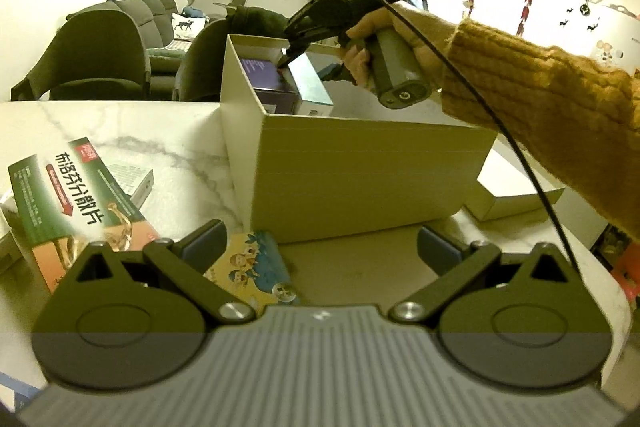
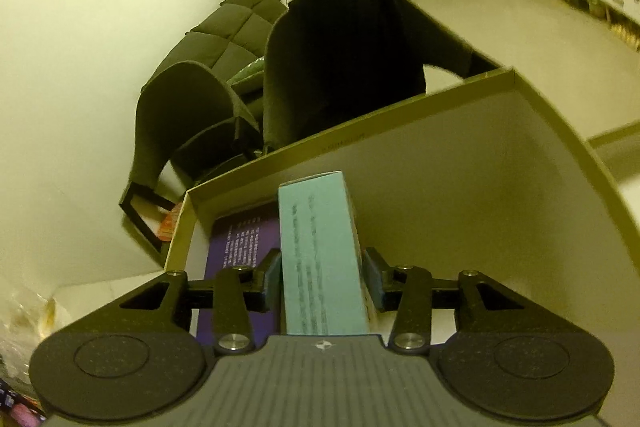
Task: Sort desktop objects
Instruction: 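Lower the teal box into the tall box beside the purple box, then open the right gripper and raise it out of the tall box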
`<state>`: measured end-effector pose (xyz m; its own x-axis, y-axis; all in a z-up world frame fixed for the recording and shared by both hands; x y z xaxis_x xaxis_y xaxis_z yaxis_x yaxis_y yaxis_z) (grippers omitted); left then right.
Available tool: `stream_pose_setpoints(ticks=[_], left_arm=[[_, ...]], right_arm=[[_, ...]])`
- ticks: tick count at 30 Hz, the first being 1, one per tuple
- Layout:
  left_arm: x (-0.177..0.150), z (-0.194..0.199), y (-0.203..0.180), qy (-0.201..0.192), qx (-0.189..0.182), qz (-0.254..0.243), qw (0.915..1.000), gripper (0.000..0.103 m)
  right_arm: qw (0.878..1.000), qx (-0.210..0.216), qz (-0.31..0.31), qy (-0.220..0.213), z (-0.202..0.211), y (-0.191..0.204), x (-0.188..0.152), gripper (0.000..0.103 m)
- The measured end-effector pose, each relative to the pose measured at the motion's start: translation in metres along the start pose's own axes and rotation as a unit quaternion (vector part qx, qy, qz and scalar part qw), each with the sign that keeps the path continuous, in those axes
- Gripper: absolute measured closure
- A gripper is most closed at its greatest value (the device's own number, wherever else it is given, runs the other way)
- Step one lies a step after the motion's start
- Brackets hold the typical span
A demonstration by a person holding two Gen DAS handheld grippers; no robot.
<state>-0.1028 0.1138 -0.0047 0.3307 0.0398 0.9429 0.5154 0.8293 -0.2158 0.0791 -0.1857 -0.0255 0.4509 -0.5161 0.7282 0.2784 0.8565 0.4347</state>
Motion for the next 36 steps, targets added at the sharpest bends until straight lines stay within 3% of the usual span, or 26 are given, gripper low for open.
stream_pose_setpoints(ticks=[5,12,19,25,30,36], left_arm=[[-0.001,0.002,0.002,-0.001,0.001,0.002,1.0000,0.000],[-0.001,0.005,0.001,-0.007,0.002,0.001,1.0000,0.000],[-0.001,0.012,0.001,-0.011,0.015,-0.010,0.9998,0.000],[-0.003,0.021,0.007,-0.012,0.032,-0.013,0.9993,0.000],[-0.004,0.029,0.013,-0.012,0.057,-0.020,0.9981,0.000],[-0.005,0.037,0.028,-0.013,0.122,-0.020,0.9923,0.000]], right_arm=[[1.000,0.028,-0.012,-0.004,0.008,-0.004,0.004,0.055],[0.996,0.078,0.044,0.022,0.035,0.001,0.008,0.048],[0.988,0.077,0.118,0.057,0.060,0.007,-0.007,0.048],[0.987,0.093,0.121,0.055,0.084,0.004,-0.014,0.047],[0.987,0.101,0.119,0.048,0.098,0.004,-0.018,0.044],[0.986,0.122,0.108,0.035,0.122,0.005,-0.024,0.040]])
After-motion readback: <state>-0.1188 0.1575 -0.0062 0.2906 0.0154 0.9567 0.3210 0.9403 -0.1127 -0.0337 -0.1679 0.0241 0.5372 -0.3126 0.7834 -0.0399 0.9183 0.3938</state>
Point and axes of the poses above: each gripper's, at about its wrist camera, not at the fingertips, and z roughly against the way its jaws point, y to its left, x to its top, the point moved 2 cm from there along -z, roughly the way its jaws point, and after that the axes turned 14 degrees about -y, right-handed, at the moved point
